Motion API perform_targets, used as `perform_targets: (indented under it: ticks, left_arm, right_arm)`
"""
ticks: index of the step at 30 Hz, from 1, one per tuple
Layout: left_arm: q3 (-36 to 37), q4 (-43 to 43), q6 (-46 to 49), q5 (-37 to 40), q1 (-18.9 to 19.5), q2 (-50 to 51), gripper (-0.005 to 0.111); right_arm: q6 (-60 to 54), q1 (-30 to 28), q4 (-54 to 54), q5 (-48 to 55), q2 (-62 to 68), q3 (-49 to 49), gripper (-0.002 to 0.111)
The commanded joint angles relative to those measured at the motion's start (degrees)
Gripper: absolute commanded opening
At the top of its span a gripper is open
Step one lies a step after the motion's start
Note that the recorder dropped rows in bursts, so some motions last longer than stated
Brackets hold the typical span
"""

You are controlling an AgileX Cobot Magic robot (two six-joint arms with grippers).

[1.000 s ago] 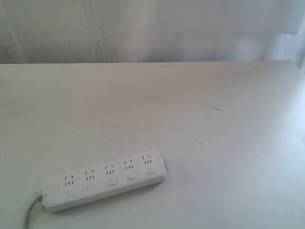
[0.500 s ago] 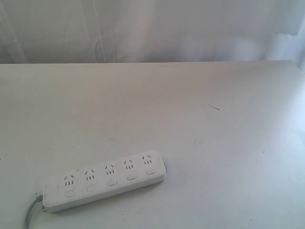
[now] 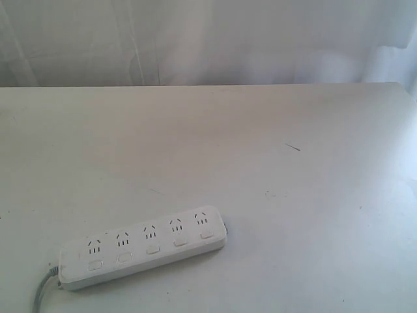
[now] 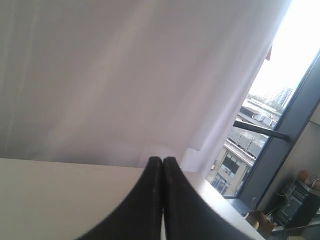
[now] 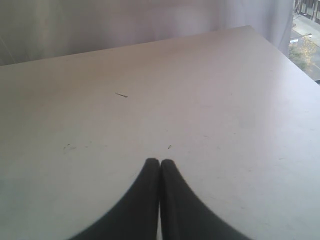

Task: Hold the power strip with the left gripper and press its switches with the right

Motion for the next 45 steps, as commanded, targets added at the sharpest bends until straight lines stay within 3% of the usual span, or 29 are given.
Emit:
perform_targets:
  ticks: [1,3,7,9,13,21,34,37,45]
  left_arm:
    - [0.09,-4.8,7.82,1.21,-0.01,0.09,0.0]
    - [0.6,-16.06,16.64,1.21,-0.01,0.09,0.0]
    - [3.2,-41.86,43.96,0.89,-0.12,0.09,0.0]
    - [4.27,-47.59,52.1,2.37,-0.12,0.09,0.0]
    - [5.17,-52.8,59.46,13.28,-2.42,0.14,0.0]
    - [4.79,-69.36,94.95,39.42,-15.51,0.69,0.0]
    - [-8.16,-83.52,126.79,73.19,-31.06,16.8,0.0]
    - [-9.95,-84.84,130.83,77.02,-35.63,20.97,0.0]
    - [-13.26,-82.9,137.39,78.53,-48.25,32.34,0.0]
  right_arm:
    - [0.05,0.06,-0.05,-0.3,-0.17,0.11,0.0]
    - [0.05,0.06,-0.05,-0.3,-0.17,0.11,0.0]
    - [0.05,0.06,-0.05,-0.3,-0.17,0.11,0.0]
    - [0.05,0.06,-0.05,-0.3,-0.17,0.11,0.0]
    - [0.05,0.06,-0.05,-0.3,-0.17,0.11,0.0]
    - [0.05,0.06,-0.05,-0.3,-0.17,0.11,0.0]
    - [0.05,0.06,-0.05,-0.3,-0.17,0.11,0.0]
    - [0.05,0.06,-0.05,-0.3,-0.17,0.11,0.0]
    - [0.05,0.06,-0.05,-0.3,-0.17,0.11,0.0]
